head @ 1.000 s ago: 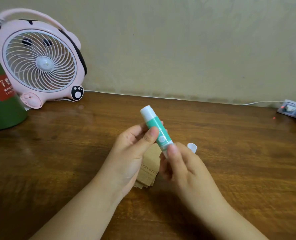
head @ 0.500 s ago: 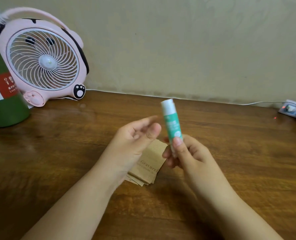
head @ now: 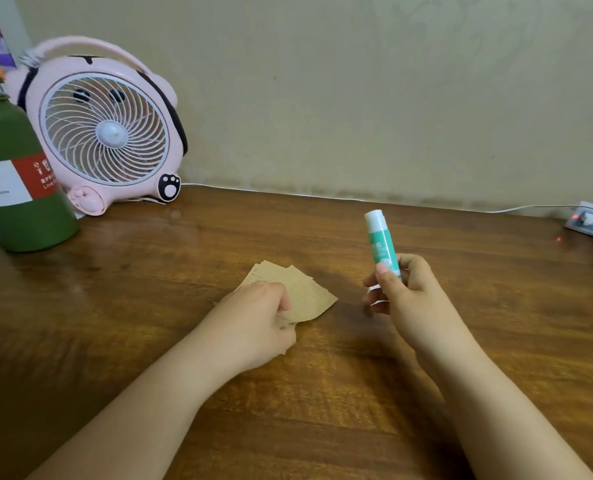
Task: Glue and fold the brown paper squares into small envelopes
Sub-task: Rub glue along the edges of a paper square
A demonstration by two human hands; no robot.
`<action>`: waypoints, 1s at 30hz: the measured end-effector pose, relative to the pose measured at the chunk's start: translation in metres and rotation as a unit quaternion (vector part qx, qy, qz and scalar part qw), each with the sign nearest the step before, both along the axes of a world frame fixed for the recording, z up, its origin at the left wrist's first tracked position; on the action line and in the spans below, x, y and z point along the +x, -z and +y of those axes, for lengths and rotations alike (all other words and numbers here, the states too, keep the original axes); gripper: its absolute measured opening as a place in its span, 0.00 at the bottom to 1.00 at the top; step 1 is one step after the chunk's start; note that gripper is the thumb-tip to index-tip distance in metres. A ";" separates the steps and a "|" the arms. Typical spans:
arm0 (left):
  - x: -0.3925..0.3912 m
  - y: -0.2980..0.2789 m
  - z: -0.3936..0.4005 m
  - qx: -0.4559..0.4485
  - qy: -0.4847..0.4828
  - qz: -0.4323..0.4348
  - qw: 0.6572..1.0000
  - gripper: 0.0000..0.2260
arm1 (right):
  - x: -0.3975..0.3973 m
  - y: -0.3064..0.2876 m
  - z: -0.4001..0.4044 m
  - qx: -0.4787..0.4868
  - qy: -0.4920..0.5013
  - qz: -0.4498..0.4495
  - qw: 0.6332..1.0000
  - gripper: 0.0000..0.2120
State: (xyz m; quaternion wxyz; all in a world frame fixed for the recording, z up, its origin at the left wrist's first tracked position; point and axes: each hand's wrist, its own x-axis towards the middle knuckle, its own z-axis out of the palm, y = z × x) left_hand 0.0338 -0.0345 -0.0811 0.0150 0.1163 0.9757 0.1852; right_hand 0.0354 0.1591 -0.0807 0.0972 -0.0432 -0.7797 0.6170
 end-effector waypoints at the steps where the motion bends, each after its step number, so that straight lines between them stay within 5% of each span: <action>1: 0.001 0.000 0.000 0.016 -0.010 0.007 1.000 0.09 | 0.001 -0.001 0.000 -0.008 0.000 0.003 1.000 0.03; 9: 0.001 0.003 -0.004 0.105 -0.089 0.074 0.988 0.04 | 0.006 -0.009 -0.001 -0.004 -0.003 0.010 1.000 0.03; 14: 0.002 0.013 -0.006 -0.037 -0.023 0.098 0.994 0.06 | 0.010 -0.012 -0.001 0.012 -0.002 0.020 1.000 0.03; 19: 0.002 0.025 -0.007 -0.021 -0.001 0.082 0.996 0.18 | 0.013 -0.013 -0.002 0.033 -0.009 0.021 0.999 0.03; 30: -0.050 0.027 -0.028 0.036 0.101 -0.005 0.994 0.18 | 0.013 -0.010 -0.005 0.065 -0.017 0.019 0.998 0.07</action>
